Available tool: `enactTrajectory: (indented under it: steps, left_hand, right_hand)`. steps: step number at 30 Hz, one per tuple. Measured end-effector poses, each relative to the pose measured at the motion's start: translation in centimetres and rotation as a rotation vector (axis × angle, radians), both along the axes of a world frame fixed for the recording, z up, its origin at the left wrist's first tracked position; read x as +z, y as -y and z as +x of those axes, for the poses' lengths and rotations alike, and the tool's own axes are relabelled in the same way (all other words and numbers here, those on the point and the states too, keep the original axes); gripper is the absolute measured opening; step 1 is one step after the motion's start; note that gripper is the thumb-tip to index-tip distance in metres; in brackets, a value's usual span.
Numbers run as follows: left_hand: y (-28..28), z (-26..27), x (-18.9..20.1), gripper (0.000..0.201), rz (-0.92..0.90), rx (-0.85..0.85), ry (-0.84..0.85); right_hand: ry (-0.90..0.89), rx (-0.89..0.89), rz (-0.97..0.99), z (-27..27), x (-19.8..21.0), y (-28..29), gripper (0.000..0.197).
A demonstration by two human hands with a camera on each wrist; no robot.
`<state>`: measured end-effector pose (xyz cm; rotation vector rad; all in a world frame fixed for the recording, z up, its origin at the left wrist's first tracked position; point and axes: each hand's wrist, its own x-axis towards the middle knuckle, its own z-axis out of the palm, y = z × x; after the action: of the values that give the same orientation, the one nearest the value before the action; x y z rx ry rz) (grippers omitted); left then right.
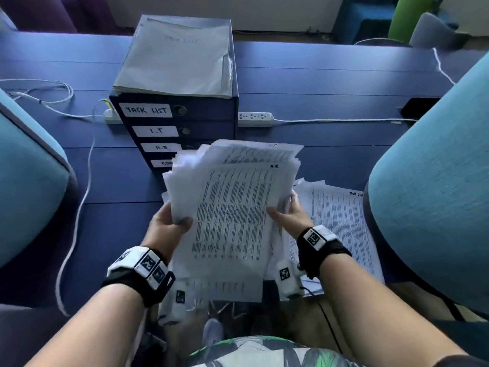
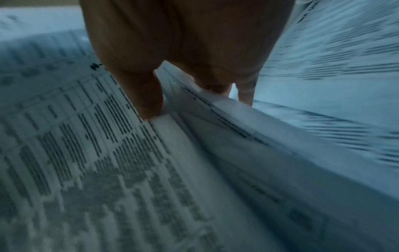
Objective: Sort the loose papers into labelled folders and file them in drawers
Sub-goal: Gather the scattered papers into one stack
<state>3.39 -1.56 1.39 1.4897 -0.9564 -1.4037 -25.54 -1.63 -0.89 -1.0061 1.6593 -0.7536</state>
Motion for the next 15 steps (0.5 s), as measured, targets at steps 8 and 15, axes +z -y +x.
enactTrajectory:
  steps: [8, 15]
  left_hand:
    - [2.2, -1.5, 7.1, 0.083, -0.438, 0.03, 0.009]
    - [0.2, -2.0, 6.4, 0.062, -0.322, 0.052, -0.184]
  right_hand:
    - [0.232, -0.267, -0.591, 2.2, 10.7, 2.0, 0.049]
    - [0.371, -0.147, -0.513, 2.7, 9.9, -0.5, 0.049]
